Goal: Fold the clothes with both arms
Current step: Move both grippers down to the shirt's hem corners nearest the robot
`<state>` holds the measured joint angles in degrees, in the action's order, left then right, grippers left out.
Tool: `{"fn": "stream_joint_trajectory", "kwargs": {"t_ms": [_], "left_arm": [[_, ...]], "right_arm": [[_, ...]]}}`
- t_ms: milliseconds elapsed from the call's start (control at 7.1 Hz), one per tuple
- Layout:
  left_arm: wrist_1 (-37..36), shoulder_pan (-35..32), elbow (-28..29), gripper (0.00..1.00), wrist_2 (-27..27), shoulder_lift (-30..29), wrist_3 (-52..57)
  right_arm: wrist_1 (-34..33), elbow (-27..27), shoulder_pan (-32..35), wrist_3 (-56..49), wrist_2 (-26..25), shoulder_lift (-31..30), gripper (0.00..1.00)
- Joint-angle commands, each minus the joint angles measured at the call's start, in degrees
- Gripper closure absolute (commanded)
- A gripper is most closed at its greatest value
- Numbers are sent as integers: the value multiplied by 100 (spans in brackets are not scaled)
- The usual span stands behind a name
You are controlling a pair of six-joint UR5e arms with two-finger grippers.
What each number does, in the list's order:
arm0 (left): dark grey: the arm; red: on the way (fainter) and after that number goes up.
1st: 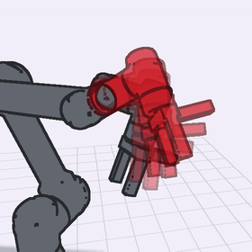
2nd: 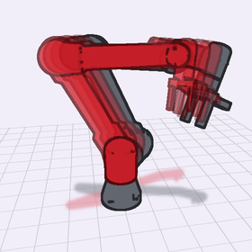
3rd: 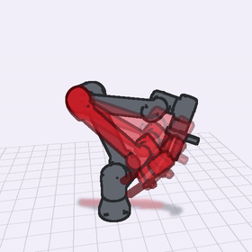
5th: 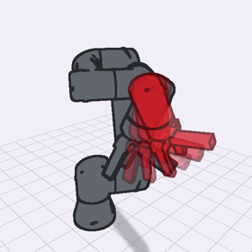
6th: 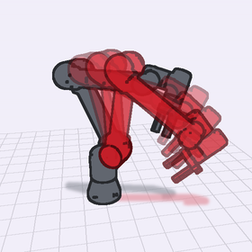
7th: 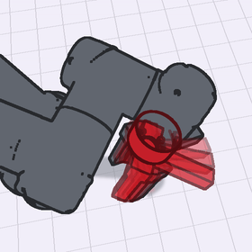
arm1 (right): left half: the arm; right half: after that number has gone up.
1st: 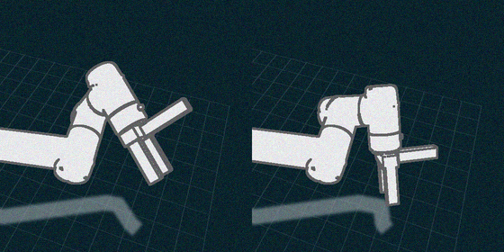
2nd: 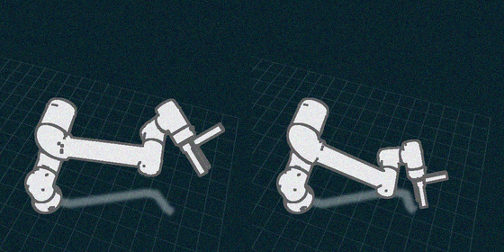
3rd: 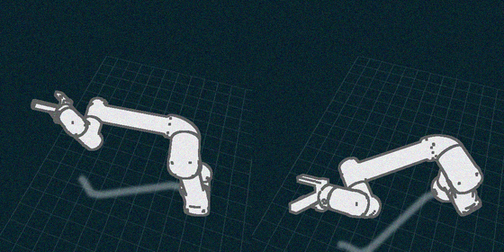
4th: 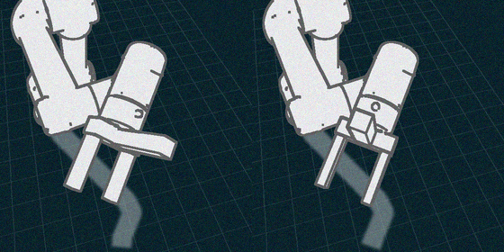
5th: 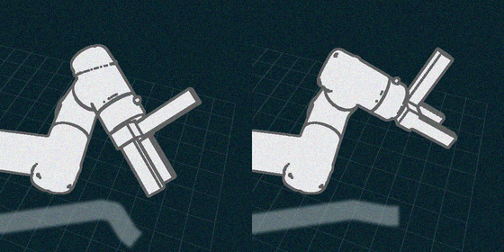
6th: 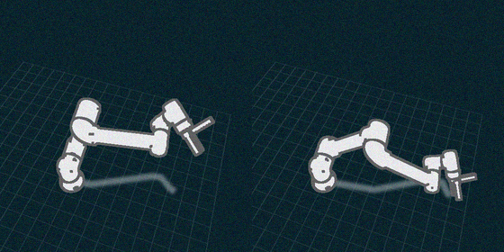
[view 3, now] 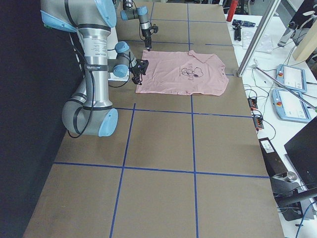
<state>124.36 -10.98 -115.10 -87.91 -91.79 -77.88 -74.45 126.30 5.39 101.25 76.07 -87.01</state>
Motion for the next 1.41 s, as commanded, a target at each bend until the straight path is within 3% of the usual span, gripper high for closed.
{"fn": "stream_joint_trajectory", "kwargs": {"t_ms": [0, 1267], "left_arm": [[-26, 148, -4, 36, 2, 21, -78], [-211, 403, -145, 43, 20, 223, -386]], "right_arm": [[1, 0, -2, 0, -5, -1, 11], [1, -9, -20, 0, -5, -1, 11]]}}
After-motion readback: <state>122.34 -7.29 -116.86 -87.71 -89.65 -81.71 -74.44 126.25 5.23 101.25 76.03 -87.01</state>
